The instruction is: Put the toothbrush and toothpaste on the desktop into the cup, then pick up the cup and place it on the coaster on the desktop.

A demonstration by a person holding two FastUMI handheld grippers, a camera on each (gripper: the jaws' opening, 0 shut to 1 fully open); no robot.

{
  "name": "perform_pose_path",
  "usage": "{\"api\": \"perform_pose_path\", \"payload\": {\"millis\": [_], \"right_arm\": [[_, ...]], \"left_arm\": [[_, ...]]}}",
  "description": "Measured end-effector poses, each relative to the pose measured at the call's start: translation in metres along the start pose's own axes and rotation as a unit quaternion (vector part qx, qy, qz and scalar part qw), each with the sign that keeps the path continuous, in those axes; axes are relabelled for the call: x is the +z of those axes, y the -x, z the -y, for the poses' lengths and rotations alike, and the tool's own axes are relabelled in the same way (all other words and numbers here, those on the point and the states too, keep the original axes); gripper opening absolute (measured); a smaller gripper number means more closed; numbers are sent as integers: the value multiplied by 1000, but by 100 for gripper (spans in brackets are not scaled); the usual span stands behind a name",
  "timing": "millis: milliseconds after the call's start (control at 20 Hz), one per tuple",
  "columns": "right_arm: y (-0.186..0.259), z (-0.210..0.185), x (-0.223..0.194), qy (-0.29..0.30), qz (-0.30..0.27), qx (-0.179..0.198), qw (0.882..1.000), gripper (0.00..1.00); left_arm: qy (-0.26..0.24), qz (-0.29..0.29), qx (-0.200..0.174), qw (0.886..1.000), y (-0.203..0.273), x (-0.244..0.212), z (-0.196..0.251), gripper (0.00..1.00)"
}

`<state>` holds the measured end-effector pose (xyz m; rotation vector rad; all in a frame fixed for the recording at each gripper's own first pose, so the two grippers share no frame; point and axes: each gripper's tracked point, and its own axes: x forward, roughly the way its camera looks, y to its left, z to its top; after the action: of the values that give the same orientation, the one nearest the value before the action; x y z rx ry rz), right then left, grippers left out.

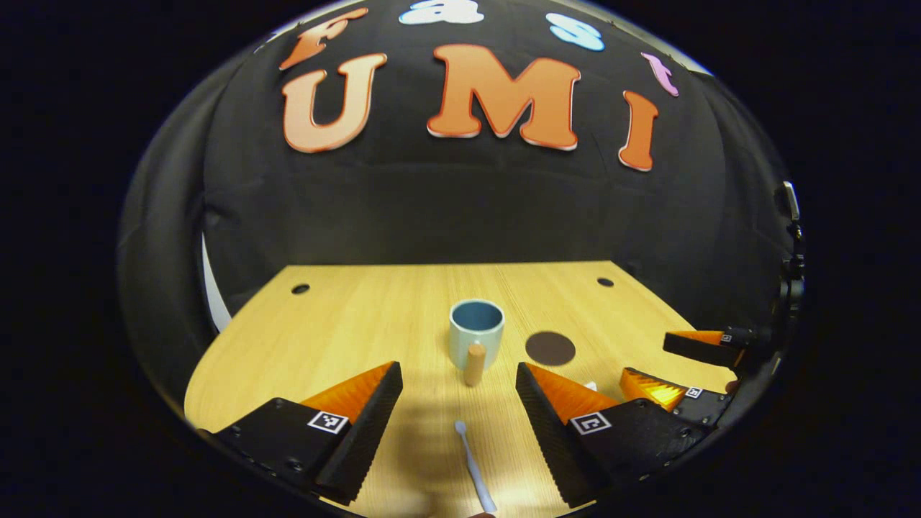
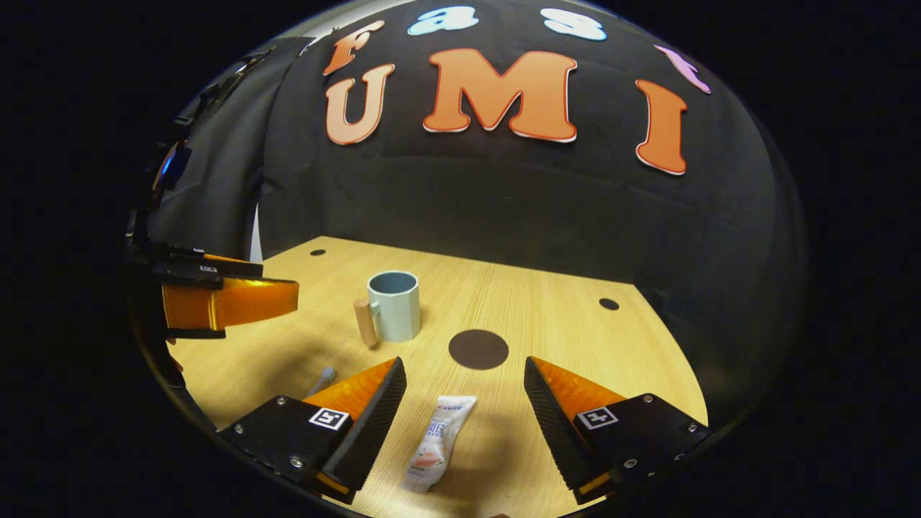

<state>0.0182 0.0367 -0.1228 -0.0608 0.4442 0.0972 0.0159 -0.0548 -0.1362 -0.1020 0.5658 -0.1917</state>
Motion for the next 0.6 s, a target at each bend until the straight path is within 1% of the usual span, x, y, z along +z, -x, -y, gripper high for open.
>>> {"api": "perform_pose_path", "payload": {"millis": [50, 150, 200, 250, 300, 350, 450, 500, 550, 600], "right_arm": [[-4, 0, -7, 4, -17, 1, 1000, 99], [-11, -2, -15, 4, -45, 6, 999, 99], [-13, -2, -19, -3, -60, 11, 998, 97], [-13, -2, -22, -16, -79, 16, 997, 96], [-14, -3, -27, -32, -102, 24, 994, 92], [-17, -5, -35, -51, -127, 35, 990, 90], [-20, -10, -52, -83, -179, 48, 979, 85], [-22, -12, -58, -96, -202, 53, 973, 77], [-22, -15, -64, -111, -227, 59, 966, 80], [-22, -17, -71, -122, -252, 62, 958, 76]], "left_arm": [[7, -38, -8, 999, -1, -17, 2, 96], [23, -94, -22, 995, -6, -43, 8, 96], [26, -131, -23, 991, -8, -58, 8, 97], [30, -155, -24, 987, -10, -68, 7, 95], [34, -176, -22, 984, -14, -77, 6, 95], [38, -197, -19, 979, -14, -84, 6, 93], [45, -227, -15, 973, -17, -94, 3, 93], [49, -239, -13, 970, -20, -98, 2, 94], [48, -258, -9, 965, -20, -104, 0, 91], [52, -272, -7, 961, -22, -110, -1, 91]]}}
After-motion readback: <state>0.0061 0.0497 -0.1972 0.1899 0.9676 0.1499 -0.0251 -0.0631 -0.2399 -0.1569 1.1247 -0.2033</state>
